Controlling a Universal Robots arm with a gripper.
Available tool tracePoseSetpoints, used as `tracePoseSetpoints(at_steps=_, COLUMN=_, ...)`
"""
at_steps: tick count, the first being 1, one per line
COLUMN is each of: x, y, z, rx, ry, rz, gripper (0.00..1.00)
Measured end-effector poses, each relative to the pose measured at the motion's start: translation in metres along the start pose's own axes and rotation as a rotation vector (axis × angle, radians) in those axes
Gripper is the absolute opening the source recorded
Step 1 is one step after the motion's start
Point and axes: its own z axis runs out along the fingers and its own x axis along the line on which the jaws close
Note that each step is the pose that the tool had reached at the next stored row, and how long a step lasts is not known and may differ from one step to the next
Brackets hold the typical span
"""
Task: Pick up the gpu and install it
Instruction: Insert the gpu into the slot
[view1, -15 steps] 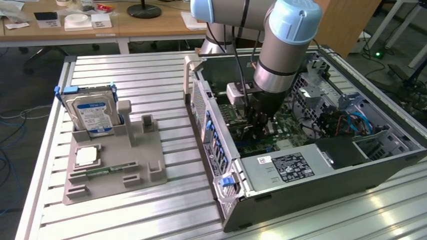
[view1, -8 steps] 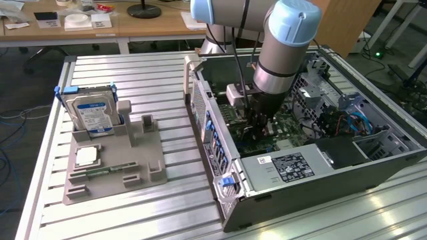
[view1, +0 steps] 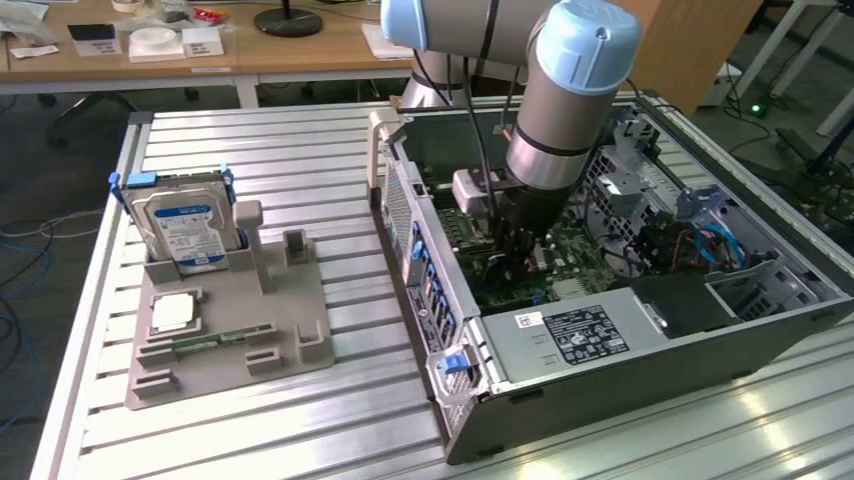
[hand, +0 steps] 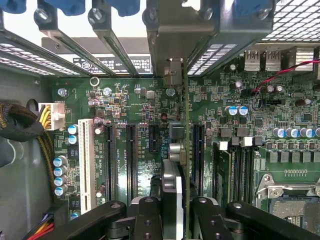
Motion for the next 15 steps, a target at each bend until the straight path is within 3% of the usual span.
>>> tracePoseSetpoints(at_steps=6, x=0.0002, y=0.0001, z=0.0067, rx=-0.0005, ry=0.0004, rz=0.0, gripper=0.28)
tracePoseSetpoints(at_steps=15, x=0.0001, y=0.0001, z=0.0072, rx=0.0, ry=-0.0002, rz=0.0, gripper=0.28)
